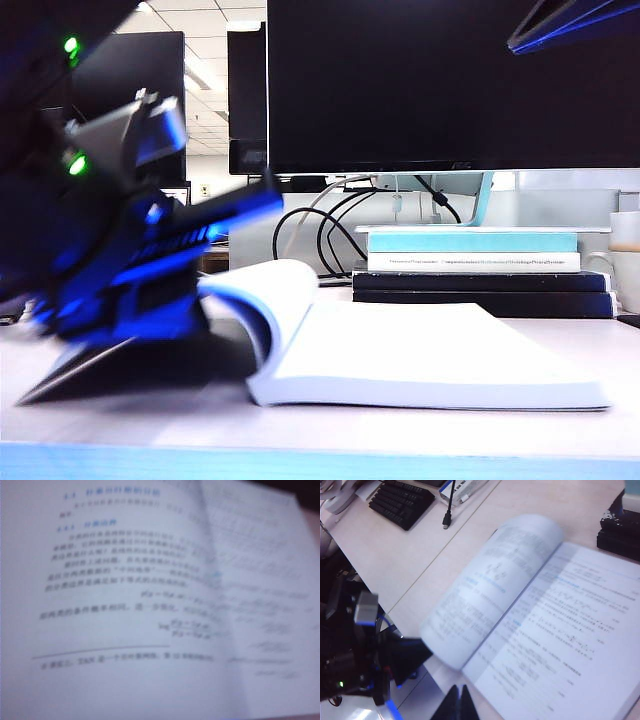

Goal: Close the book.

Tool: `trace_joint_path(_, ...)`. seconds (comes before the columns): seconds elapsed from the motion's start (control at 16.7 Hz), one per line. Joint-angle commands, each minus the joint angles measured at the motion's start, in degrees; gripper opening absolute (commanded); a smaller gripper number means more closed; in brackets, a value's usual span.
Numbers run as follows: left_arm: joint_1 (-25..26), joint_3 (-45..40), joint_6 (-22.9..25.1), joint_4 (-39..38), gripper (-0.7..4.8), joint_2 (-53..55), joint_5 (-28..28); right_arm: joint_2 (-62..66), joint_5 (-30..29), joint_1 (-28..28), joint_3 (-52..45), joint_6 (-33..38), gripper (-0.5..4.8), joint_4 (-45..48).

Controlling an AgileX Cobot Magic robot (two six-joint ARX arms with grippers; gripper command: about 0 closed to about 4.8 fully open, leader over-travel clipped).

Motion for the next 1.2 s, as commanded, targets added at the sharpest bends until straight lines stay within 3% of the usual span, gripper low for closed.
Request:
trace_joint_path(0.06,2.16,1.51,12.04,10.47,-0.05,-0.22,4.22,-0.15,-0.44,-0.02,0.22,-0.2,-0.02,0.35)
trace_joint_path(0.18,2.16,3.58,21.92,12.96,-0.05,-0.22,8.15,-0.15,-0.44,-0.02,0.22,-0.2,-0.02,0.35)
trace_joint_path(0.24,2.14,5.18,28.44,14.45,-0.05,-0.2,12.94,-0.15,-0.42,-0.02,0.22,-0.2,-0.02,0.37)
trace_joint_path(0.42,2.16,7.76,37.03,15.21,-0.05,-0.2,21.05,-0.15,-0.04,-0.02,0.22,-0.2,-0.02,0.35)
trace_joint_path(0.48,2.36,7.76,42.12,15.93,-0.05,-0.24,26.16,-0.15,0.07,-0.07,0.22,-0.2,-0.02,0.13)
trace_joint_path(0.54,2.49,7.76,43.28,15.32,-0.05,-0.26,27.08,-0.15,0.52,-0.13,0.22,-0.22,-0.02,0.13)
trace_joint_path(0.66,2.64,7.74,39.58,14.23,-0.05,-0.33,14.45,-0.17,5.42,-0.15,0.24,-0.57,-0.02,-0.72)
trace_joint_path(0.84,5.09,7.69,43.41,14.16,-0.05,-2.62,13.66,-0.17,10.64,-0.15,0.22,-3.52,-0.02,-3.89)
trace_joint_path(0.96,9.77,7.69,44.63,13.9,-0.05,-6.4,24.79,-0.17,12.0,-0.15,0.2,-4.66,-0.02,-5.57)
trace_joint_path(1.02,14.14,7.69,44.54,12.85,-0.05,-9.11,36.83,-0.17,12.0,-0.15,0.2,-4.68,-0.02,-5.95)
trace_joint_path(1.08,18.01,7.72,44.06,10.47,-0.05,-11.3,44.13,-0.17,12.0,-0.17,0.22,-4.68,-0.02,-5.95)
trace_joint_path(1.2,23.56,7.93,44.22,3.02,-0.05,-14.43,49.03,-0.17,12.0,-0.15,0.2,-4.68,-0.02,-5.97)
